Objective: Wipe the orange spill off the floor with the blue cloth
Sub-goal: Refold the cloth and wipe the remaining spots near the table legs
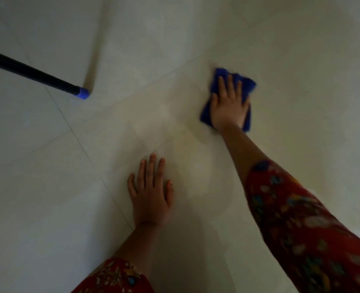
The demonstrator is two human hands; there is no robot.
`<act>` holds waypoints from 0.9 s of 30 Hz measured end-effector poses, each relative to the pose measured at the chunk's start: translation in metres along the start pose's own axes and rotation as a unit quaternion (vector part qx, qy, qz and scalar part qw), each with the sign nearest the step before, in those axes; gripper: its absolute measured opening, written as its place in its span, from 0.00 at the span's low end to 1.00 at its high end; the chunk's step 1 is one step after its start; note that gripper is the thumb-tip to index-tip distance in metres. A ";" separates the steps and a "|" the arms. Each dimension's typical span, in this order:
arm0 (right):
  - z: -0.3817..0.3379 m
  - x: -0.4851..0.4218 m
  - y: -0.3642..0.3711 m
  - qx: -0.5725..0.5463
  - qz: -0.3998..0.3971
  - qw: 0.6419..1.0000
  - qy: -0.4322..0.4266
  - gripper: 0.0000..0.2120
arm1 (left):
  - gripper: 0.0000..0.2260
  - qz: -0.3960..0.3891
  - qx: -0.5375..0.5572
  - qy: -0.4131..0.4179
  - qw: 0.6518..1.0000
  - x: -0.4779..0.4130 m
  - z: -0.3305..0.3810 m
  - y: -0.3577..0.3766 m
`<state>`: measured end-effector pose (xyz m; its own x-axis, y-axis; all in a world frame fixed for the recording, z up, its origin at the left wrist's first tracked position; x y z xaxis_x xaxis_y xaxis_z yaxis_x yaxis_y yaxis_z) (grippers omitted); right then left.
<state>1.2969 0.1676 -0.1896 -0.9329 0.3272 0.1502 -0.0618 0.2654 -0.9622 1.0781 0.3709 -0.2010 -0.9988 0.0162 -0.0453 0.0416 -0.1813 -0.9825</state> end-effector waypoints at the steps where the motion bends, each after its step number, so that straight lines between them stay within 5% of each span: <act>1: -0.031 -0.005 0.008 0.004 -0.007 0.999 -0.033 0.27 | 0.26 0.003 0.003 0.000 1.000 0.000 0.000 0.000; 5: -0.115 0.051 0.040 0.053 -0.047 0.963 -0.261 0.26 | 0.25 0.008 -0.005 0.005 1.000 0.000 -0.001 0.002; 8: -0.091 0.084 0.045 0.058 -0.087 0.909 -0.403 0.24 | 0.24 0.004 -0.003 0.010 1.000 0.000 -0.004 0.004; 10: -0.050 0.068 0.033 0.031 -0.067 0.934 -0.351 0.25 | 0.25 0.006 -0.001 0.006 1.000 0.000 -0.003 0.004; 13: 0.043 0.043 0.002 0.015 -0.018 0.992 -0.124 0.26 | 0.26 0.013 0.001 0.008 1.000 0.000 -0.002 0.002; 17: 0.177 0.100 -0.025 0.044 0.005 0.999 0.017 0.27 | 0.26 0.017 0.013 0.010 1.000 0.000 -0.003 0.003; 21: 0.219 0.210 -0.017 0.036 0.025 0.992 0.117 0.28 | 0.25 0.018 0.019 0.010 1.000 0.000 -0.001 0.004; 23: 0.202 0.266 -0.004 0.047 0.025 0.992 0.118 0.29 | 0.25 0.014 0.030 0.007 0.999 -0.001 -0.002 0.005; 27: 0.190 0.293 0.002 0.073 -0.046 0.989 -0.118 0.27 | 0.24 0.019 0.049 0.015 0.998 0.001 -0.002 0.005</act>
<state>0.9563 0.0915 -0.1908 -0.9767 0.0817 0.1982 -0.1852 0.1442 -0.9721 1.0777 0.3723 -0.2067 -0.9953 0.0363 -0.0896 0.0760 -0.2786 -0.9574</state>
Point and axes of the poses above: each hand's wrist, its own x-axis away from the middle knuckle, its own y-axis out of the palm, z = x × y, the point moved 1 cm from there along -x, towards the middle knuckle, and after that the axes turned 5 degrees about y, right-handed, at the moved point
